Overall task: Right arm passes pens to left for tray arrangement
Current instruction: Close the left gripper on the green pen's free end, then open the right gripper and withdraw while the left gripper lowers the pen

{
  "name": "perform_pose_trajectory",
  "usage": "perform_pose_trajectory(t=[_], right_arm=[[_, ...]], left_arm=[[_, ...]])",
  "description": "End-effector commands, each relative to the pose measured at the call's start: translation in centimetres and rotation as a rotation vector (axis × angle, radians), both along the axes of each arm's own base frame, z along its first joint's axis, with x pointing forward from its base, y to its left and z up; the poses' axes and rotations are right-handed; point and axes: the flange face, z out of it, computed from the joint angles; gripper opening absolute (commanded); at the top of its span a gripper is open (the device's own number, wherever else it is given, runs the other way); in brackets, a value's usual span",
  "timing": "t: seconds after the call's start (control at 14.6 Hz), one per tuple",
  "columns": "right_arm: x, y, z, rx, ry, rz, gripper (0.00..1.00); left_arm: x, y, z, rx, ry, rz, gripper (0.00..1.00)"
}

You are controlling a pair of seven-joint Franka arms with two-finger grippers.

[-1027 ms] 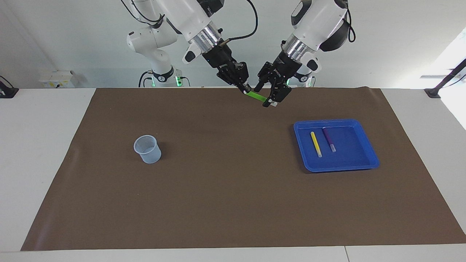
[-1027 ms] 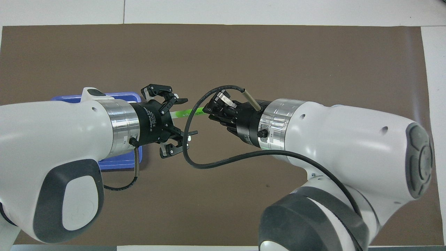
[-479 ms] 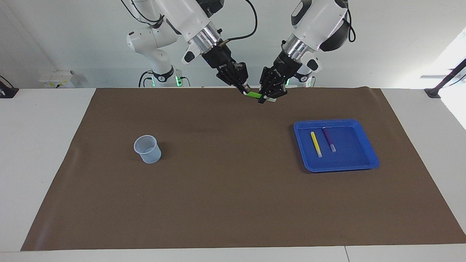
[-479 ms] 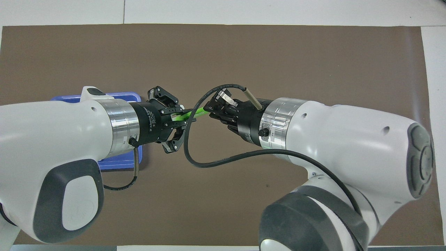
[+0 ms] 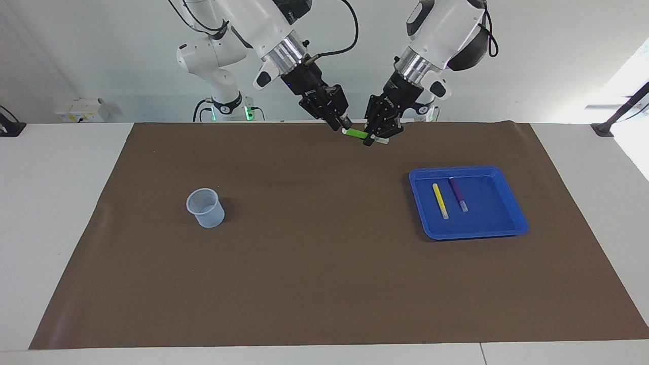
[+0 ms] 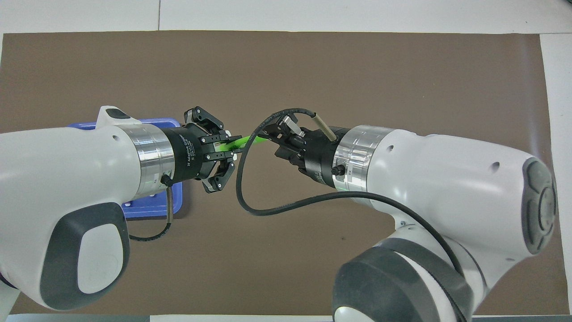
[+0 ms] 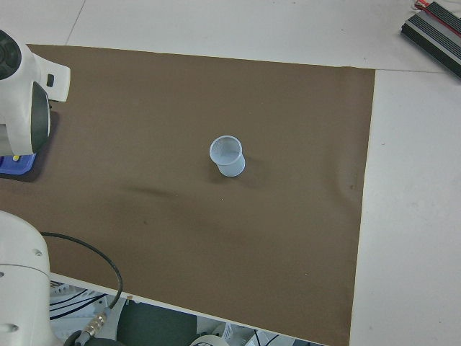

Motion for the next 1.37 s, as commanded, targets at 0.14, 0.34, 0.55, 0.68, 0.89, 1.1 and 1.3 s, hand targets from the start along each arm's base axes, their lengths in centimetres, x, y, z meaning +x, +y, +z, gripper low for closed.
perform_pose_trajectory(t=[0.14,0.34,0.55,0.68,0.89,1.1,1.3], right_arm=[[0.4,-3.6,-0.2,-0.201,-0.065,0.232,1.0],[1.4,-9.2,0.0,-0.343,-0.07,0.418,1.0],[1.7,-17.5,0.2,-0.456,-0.02,0.52,1.0],[1.5,-21.7,-0.5,-0.508,0.056,0.53,1.0],[1.5,-25.8,-1.8,-0.708,0.063,0.649,1.0],[3.0,-30.8,-4.1,-0.708,0.137,0.625,1.0],[5.0,-31.8,-6.4,-0.767,0.248,0.676,1.0]], left_arm=[[1.8,3.4,-0.7,0.047,-0.061,-0.04,0.0],[2.9,8.0,-2.7,0.123,-0.088,-0.168,0.0],[4.0,14.9,-5.9,0.195,-0.104,-0.4,0.0],[3.6,19.3,-9.2,0.229,-0.133,-0.583,0.0],[2.9,26.3,-14.3,0.282,-0.221,-0.9,0.0],[3.8,30.9,-20.5,0.358,-0.22,-1.275,0.0],[5.2,32.7,-25.5,0.43,-0.211,-1.482,0.0]])
